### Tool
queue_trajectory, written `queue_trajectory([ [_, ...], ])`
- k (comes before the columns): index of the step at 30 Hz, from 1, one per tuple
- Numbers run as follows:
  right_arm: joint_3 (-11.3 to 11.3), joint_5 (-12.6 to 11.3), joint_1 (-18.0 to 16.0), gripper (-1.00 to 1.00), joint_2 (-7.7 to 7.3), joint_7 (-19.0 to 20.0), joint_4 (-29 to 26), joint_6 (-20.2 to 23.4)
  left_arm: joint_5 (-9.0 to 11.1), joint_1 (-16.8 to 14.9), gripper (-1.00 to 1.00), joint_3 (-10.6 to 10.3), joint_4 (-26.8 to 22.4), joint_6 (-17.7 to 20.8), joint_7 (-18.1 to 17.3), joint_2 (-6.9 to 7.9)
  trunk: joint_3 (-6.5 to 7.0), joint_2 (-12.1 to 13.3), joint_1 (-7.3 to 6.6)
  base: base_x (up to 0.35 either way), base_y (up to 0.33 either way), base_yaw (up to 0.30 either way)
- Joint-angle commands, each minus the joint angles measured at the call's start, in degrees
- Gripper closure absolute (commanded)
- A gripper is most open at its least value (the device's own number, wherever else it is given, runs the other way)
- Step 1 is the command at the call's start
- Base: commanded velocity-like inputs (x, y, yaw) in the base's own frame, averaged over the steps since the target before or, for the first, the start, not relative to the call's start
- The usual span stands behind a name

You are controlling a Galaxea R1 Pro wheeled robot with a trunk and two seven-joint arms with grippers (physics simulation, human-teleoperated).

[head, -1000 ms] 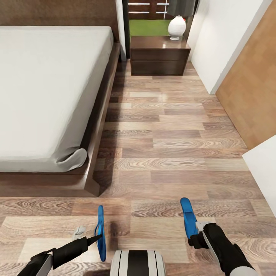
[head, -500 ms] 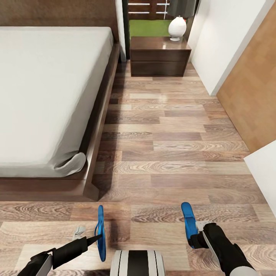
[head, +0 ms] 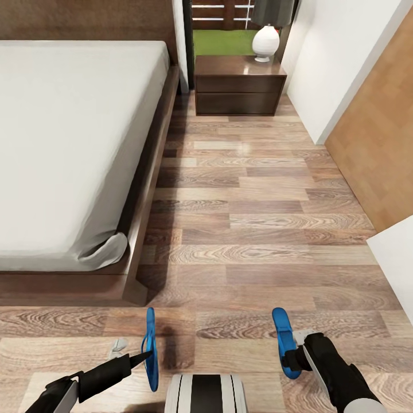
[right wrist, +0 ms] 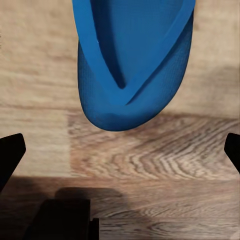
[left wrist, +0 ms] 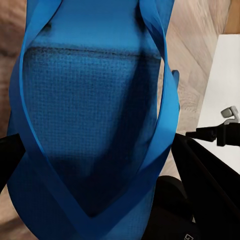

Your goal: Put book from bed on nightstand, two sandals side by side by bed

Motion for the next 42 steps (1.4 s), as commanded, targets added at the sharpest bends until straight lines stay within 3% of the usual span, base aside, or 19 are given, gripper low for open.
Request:
queue_trajectory([
  [1,-0.1,0.6,0.0,-1.00,0.02,0.5,-0.2,0.2,0.3,0.0,1.00,0.0,0.0,0.5,-0.1,0.00,-0.03,0.0,-0.01,0.000,0.000,0.000],
  [11,-0.5,0.4,0.0,-1.00,0.00,0.7,-2.5,-0.3,0.3,0.0,1.00,0.0,0.0,0.6,-0.2,0.00,-0.03,0.0,-0.01,0.000,0.000,0.000],
  [12,-0.5,0.3,0.0,-1.00,0.01,0.7,-5.9,-3.1,0.3,0.0,1.00,0.0,0.0,0.6,-0.2,0.00,-0.03,0.0,-0.01,0.000,0.000,0.000],
  [15,-0.5,0.3,0.0,-1.00,0.02,0.8,-6.9,-4.9,0.3,0.0,1.00,0.0,0.0,0.6,-0.2,0.00,-0.03,0.0,-0.01,0.000,0.000,0.000],
  [37,-0.9,0.1,0.0,-1.00,-0.42,1.0,-7.4,-5.8,0.3,0.0,1.00,0.0,0.0,0.6,-0.2,-0.10,-0.03,0.0,-0.01,0.000,0.000,0.000],
  [42,-0.9,0.1,0.0,-1.00,-0.50,1.1,-7.4,-10.7,0.3,0.0,1.00,0.0,0.0,0.6,-0.2,-0.10,-0.03,0.0,-0.01,0.000,0.000,0.000],
])
